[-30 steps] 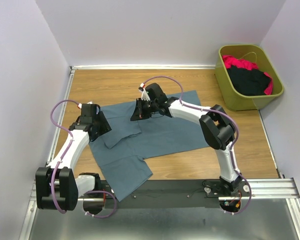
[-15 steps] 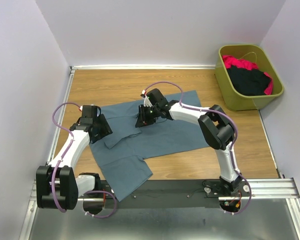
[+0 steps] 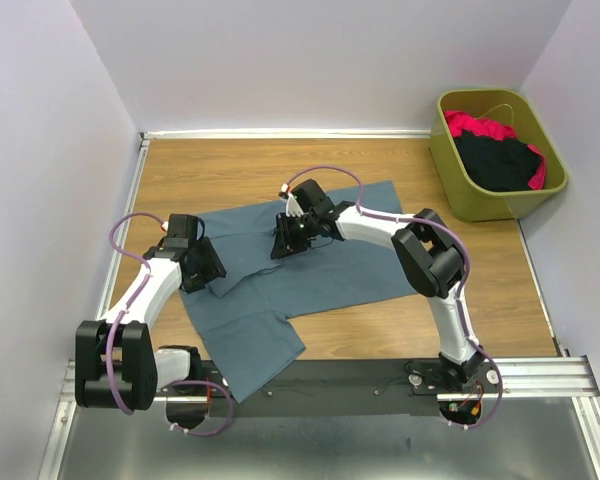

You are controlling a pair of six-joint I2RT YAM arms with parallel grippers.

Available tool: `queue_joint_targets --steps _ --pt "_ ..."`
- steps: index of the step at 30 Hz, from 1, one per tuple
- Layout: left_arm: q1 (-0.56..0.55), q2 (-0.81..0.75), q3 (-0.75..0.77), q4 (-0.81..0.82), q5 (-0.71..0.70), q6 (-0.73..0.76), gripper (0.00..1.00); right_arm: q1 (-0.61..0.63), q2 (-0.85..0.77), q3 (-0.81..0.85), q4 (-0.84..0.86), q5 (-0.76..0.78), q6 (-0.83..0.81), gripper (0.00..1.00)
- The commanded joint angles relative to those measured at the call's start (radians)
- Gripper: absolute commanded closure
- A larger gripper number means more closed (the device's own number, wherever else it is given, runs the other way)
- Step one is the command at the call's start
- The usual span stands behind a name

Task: Fold and stack the t-shirts
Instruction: Fold the tshirt

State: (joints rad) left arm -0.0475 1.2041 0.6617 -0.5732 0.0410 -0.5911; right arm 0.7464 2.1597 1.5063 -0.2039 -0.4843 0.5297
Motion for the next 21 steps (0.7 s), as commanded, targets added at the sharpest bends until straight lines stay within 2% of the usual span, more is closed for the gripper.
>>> queue_joint_targets --steps 1,11,19,21 --pt "0.003 0.014 -0.007 -0.017 0.019 -0.015 0.34 0.002 0.037 0.009 -0.014 -0.04 -0.022 0.66" --pt "-0.005 0.029 -0.036 0.022 0.045 -0.045 0.34 0.002 0.02 -0.018 -0.014 -0.007 -0.033 0.67" --pt "-0.018 0.051 -0.043 0.049 0.06 -0.061 0.39 0.002 0.014 -0.024 -0.015 -0.013 -0.037 0.66" --pt "-0.023 0.041 -0.047 0.049 0.06 -0.067 0.42 0.002 0.012 -0.026 -0.015 -0.011 -0.039 0.66"
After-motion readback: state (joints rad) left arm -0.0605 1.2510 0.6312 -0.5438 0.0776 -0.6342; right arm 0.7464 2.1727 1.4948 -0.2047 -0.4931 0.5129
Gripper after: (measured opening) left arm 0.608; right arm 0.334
